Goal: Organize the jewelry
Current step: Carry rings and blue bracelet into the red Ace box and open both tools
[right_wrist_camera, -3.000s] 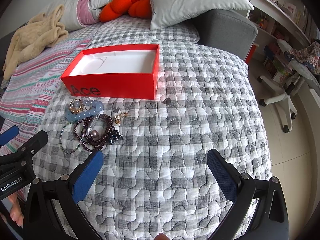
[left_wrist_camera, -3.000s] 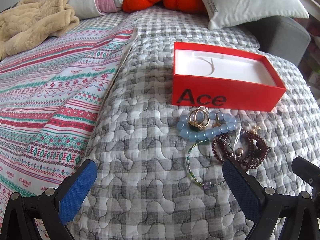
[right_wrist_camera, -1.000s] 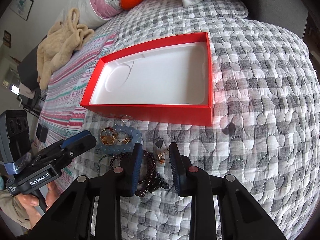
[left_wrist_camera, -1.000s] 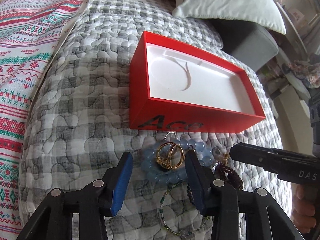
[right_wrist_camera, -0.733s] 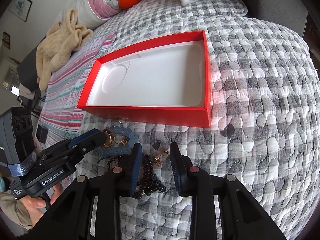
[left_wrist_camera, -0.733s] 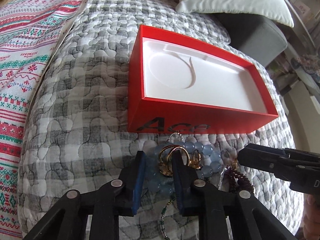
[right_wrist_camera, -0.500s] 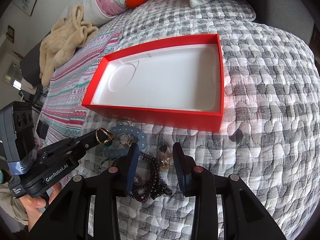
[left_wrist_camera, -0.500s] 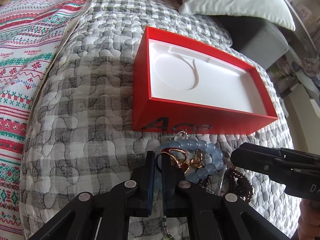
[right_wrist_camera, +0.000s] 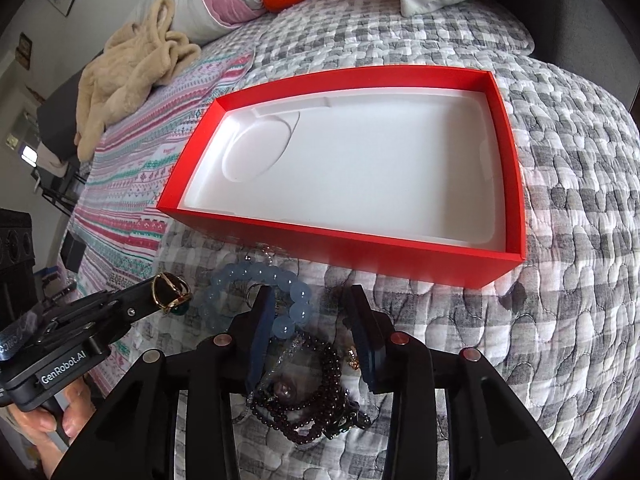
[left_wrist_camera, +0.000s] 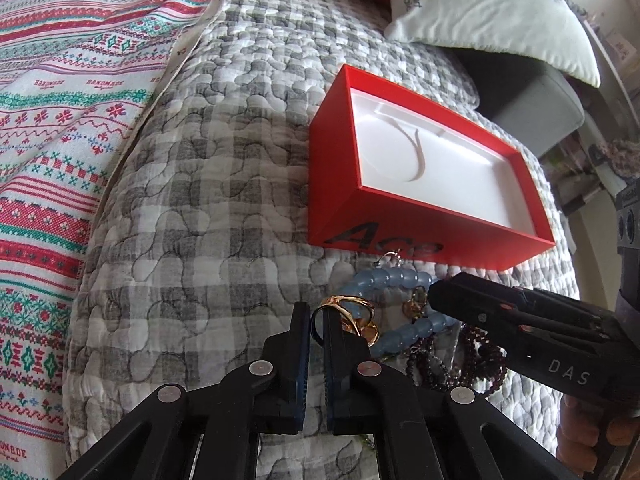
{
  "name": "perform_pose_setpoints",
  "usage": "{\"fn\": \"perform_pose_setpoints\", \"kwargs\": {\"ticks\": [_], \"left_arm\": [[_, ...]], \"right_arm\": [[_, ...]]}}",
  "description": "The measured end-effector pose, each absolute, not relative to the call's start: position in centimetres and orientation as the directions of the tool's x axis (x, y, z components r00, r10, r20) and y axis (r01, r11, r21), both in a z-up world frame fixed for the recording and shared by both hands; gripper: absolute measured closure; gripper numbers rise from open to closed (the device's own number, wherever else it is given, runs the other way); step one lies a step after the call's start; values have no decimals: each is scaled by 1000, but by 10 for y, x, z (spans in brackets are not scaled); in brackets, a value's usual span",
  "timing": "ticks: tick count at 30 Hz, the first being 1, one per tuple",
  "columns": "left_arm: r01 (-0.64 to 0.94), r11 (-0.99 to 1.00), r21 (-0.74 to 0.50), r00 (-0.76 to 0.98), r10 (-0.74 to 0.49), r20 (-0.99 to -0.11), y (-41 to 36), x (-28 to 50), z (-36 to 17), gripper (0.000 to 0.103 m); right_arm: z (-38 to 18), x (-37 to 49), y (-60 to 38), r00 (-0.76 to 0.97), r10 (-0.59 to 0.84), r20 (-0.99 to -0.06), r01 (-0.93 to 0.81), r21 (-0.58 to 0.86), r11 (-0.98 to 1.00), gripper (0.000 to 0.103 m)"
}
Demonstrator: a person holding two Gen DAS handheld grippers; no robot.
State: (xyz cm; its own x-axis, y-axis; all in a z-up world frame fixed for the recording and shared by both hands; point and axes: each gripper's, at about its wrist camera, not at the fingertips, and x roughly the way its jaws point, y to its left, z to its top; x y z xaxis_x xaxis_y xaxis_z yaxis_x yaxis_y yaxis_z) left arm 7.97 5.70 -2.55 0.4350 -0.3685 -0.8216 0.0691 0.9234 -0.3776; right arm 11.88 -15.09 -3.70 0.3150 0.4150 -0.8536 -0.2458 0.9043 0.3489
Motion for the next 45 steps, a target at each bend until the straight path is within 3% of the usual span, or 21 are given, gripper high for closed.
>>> {"fn": "perform_pose_setpoints", "kwargs": {"ticks": [4,28,45], "left_arm": [[68,927,-369,438,-360,-823,60,75,-25,103],[53,914,-402,508,-371,-777,72,64,1,103],[123,883,-453,560,-439,-703,25,116,17,103]], "right_arm": [[-36,115,-141,327,411,-851,-300,319,899,91],[40,69,-148,462,515,-722,-386,359,850,91],[75,105,-180,599,514,-614,-319,407,856,91]]}}
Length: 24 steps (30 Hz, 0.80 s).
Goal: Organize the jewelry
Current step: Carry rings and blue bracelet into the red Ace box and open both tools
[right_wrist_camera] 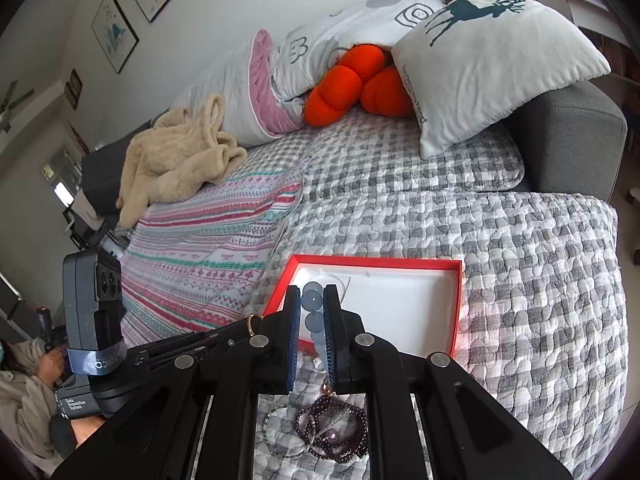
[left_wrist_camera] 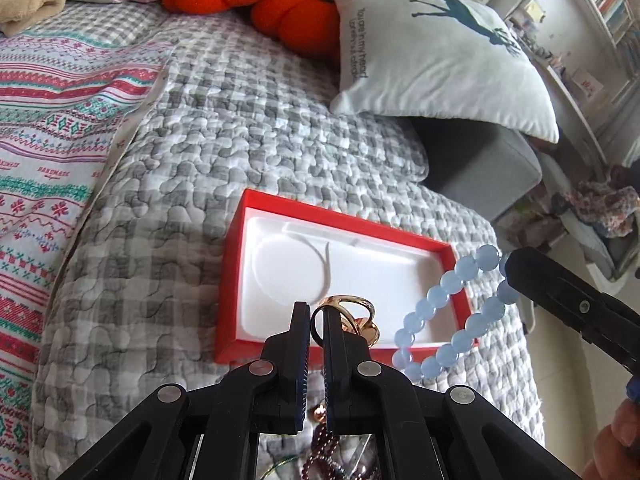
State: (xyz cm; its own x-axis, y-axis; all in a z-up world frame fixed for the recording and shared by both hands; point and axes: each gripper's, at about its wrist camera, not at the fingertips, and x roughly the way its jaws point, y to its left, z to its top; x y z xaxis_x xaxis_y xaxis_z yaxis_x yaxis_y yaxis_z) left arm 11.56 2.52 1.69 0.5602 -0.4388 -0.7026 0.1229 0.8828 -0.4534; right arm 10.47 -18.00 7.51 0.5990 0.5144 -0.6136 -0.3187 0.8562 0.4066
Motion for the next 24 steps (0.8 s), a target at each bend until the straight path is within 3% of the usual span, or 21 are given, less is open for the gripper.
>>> {"fn": "perform_pose_setpoints", "kwargs": {"ticks": [9,24], "left_arm": [[52,914,-402,527,-367,-766,11,142,-8,103],[36,936,-350,551,-310,-775,5,145,-6,101]], "right_arm": [[47,132,-198,599,487,-635,-240,438,866,91],[16,162,-216,608,372,-701,-181,333,925,91]]}}
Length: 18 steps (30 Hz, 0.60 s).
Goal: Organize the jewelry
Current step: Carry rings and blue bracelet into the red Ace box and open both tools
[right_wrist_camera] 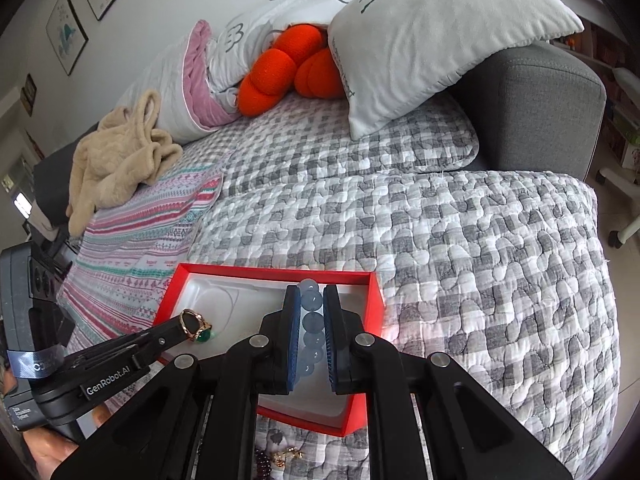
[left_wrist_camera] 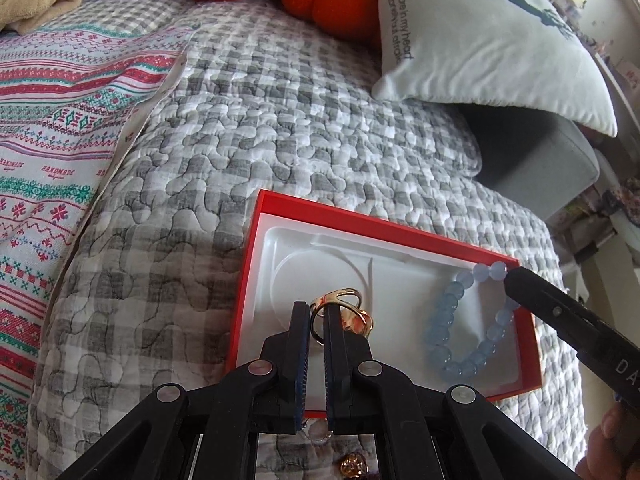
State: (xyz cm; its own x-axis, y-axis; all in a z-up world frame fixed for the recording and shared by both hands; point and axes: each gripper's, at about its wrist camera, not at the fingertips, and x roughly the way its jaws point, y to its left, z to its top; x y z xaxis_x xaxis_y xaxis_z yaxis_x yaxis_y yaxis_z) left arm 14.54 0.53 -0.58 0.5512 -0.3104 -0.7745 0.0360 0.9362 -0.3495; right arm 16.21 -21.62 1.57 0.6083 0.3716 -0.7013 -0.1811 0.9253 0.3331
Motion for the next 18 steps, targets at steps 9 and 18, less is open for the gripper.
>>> {"fn": "perform_pose_setpoints", "kwargs": {"ticks": [9,18], "left_arm": [[76,947,-312,575,-297,-762,0,128,7,70],[127,960,-249,612,-273,-742,5,90,21,47]], "right_arm": [[30,150,-224,617,365,-697,-187,321,928,74],[46,118,-227,641,318,-699,-191,257,947,52]]}}
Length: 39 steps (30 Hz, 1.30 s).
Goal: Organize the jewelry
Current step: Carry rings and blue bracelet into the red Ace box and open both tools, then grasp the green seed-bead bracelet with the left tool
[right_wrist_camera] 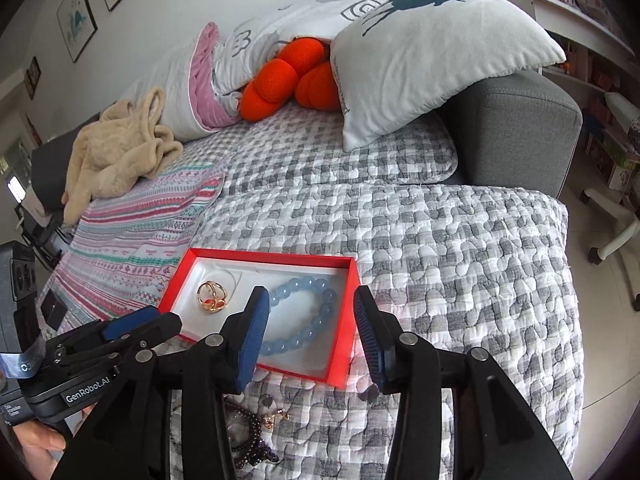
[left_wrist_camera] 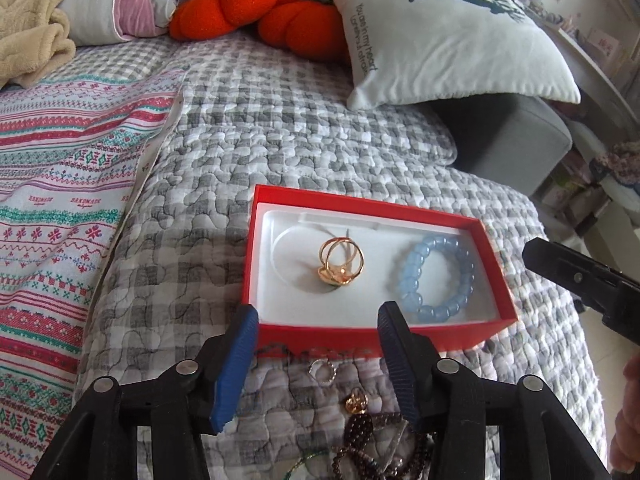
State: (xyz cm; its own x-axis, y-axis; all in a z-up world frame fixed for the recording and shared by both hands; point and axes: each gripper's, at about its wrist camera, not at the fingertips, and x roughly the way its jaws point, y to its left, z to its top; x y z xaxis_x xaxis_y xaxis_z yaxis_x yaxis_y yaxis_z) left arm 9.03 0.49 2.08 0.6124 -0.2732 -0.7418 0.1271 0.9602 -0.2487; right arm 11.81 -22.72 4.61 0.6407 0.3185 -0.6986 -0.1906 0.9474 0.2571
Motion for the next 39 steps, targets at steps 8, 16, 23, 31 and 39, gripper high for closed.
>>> {"fn": "perform_pose_setpoints", "kwargs": {"ticks": [8,16,23,31,39], "left_arm": [[113,968,-223,620,-245,-745,20,63,16,25],[91,986,-141,628,-167,-760,24,46,-2,17],[138,986,-92,582,-156,-798,21,37,-14,16],[198,977,-83,501,-174,-848,17,38,-28,19],[267,964,-15,468,-143,-872,-1,35,-36,66]], "right_arm": [[44,90,-230,627,266,-733,-182,194,964,40],[29,70,-227,578,242,-779,-185,163,969,37],[14,62,-224,512,212,-832,-152,155,976,37],[-4,61,-216,406,204,-891,-128,165,978,37],[-7,63,-213,395,195,-898,-127,157,979,37]]}}
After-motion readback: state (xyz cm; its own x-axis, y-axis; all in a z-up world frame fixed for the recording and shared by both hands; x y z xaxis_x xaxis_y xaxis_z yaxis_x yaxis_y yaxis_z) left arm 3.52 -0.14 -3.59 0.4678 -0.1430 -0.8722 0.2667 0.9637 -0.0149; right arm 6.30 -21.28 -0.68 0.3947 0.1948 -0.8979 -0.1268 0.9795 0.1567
